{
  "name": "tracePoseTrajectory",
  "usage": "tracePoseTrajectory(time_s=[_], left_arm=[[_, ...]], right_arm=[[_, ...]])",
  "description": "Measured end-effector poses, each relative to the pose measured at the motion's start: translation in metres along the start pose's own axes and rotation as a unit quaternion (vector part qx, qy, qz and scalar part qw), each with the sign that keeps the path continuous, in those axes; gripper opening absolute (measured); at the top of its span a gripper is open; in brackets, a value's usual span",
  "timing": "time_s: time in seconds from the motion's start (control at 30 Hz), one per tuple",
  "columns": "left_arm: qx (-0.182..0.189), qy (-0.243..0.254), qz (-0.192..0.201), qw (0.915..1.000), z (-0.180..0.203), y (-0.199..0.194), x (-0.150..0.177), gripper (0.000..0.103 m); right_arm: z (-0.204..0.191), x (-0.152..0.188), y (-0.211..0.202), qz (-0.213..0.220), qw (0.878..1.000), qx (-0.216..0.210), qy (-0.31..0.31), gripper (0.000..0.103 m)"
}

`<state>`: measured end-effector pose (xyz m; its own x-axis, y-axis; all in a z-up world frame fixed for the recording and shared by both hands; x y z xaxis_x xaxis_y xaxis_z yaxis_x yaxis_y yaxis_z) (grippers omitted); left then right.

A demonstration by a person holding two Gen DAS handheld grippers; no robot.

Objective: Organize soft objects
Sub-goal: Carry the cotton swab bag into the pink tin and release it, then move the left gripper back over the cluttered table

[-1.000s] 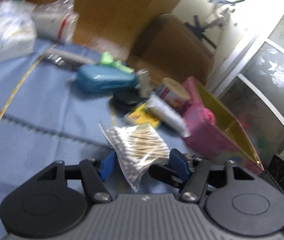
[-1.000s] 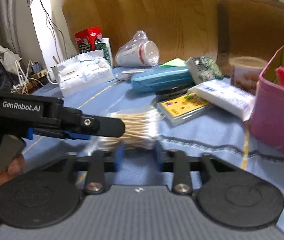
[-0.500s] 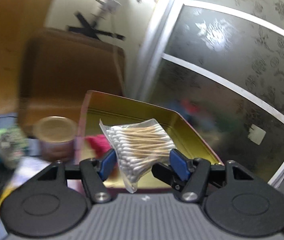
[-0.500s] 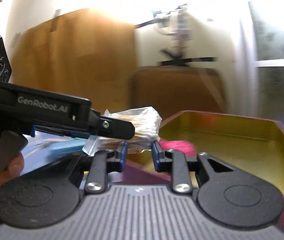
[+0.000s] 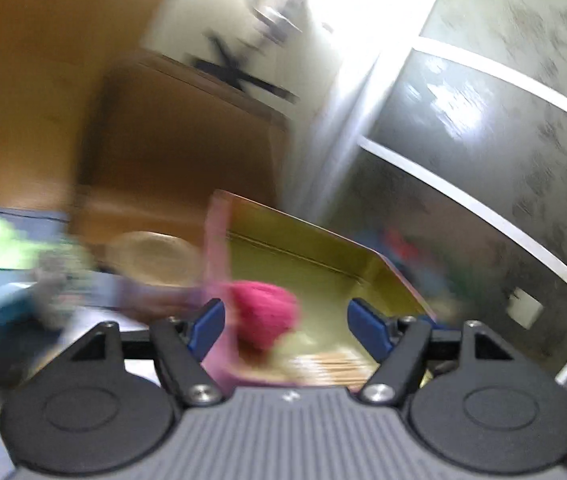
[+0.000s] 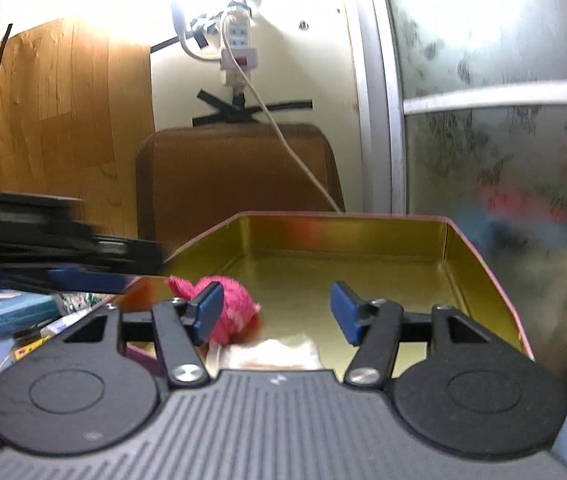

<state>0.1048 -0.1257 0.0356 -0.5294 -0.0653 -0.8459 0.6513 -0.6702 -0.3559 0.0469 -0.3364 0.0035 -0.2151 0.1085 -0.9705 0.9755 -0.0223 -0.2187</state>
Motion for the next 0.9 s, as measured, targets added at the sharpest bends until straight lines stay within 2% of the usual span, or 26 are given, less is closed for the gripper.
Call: tracePoseTrajectory(time_s=[0.1,0.17,0.23,0.3,0.37,0.4,0.47,0.53,0.6,0.63,0.67,0.73,0.77,0.83,0.9], left_arm=[[-0.080,-0.010,0.016,0.9966,-0.052,-0.041,0.010,0.070],[-0.142,-0.021,0.016,0.9895,-0.091,-0.067,0.021,0.070],[-0.201,-0.023,0.015,0.9791,-0.123,-0.087,0.032,0.070],[-0.261,-0.022,0.012,0.9650,-0.151,-0.105,0.042,0.070],[-0.299,-0.026,0.013,0.9537,-0.172,-0.117,0.049,0.070],[-0.305,-0.039,0.015,0.9516,-0.178,-0.121,0.051,0.070],[-0.281,-0.061,0.027,0.9573,-0.181,-0.125,0.049,0.071],[-0.282,-0.046,0.025,0.9580,-0.175,-0.122,0.049,0.071],[-0.276,-0.012,0.019,0.9610,-0.163,-0.115,0.048,0.071],[-0.273,0.002,0.017,0.9620,-0.156,-0.111,0.048,0.071],[-0.254,0.002,0.015,0.9671,-0.149,-0.107,0.050,0.071],[-0.191,-0.004,0.005,0.9815,-0.131,-0.091,0.054,0.070],[-0.177,0.015,0.001,0.9841,-0.123,-0.081,0.055,0.070],[-0.173,0.078,0.004,0.9819,-0.100,-0.073,0.058,0.070],[-0.165,0.107,0.001,0.9805,-0.089,-0.070,0.060,0.070]], right_arm=[[-0.020,-0.006,-0.003,0.017,0.999,-0.029,-0.006,0.062],[-0.041,-0.007,-0.005,0.019,0.998,-0.057,-0.021,0.062],[-0.069,-0.006,-0.002,0.012,0.995,-0.092,-0.044,0.061],[-0.099,0.003,0.001,-0.006,0.990,-0.125,-0.064,0.061],[-0.123,0.013,0.005,-0.024,0.985,-0.152,-0.075,0.061],[-0.135,0.020,0.007,-0.036,0.983,-0.163,-0.082,0.061],[-0.154,0.032,0.012,-0.060,0.978,-0.183,-0.083,0.061],[-0.168,0.043,0.014,-0.080,0.973,-0.202,-0.080,0.061],[-0.175,0.048,0.015,-0.087,0.972,-0.201,-0.083,0.061],[-0.174,0.049,0.014,-0.085,0.974,-0.195,-0.083,0.061],[-0.172,0.049,0.012,-0.079,0.976,-0.186,-0.080,0.061],[-0.161,0.051,0.006,-0.056,0.984,-0.156,-0.068,0.062],[-0.156,0.052,0.003,-0.047,0.987,-0.140,-0.059,0.062],[-0.143,0.055,-0.003,-0.042,0.992,-0.114,-0.040,0.062],[-0.128,0.055,-0.009,-0.031,0.995,-0.090,-0.015,0.062]])
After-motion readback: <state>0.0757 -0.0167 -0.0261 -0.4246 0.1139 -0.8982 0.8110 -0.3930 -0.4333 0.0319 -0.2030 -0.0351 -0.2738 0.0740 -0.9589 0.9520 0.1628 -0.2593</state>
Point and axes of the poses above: each gripper's, at about its wrist camera, not at the fingertips, and y roughly the way its jaws point, z to its right, x to its underside, the point moved 6 cm from there along y, roughly the way its jaws point, and after that the axes turned 1 degree about y, right-handed, at the moved point
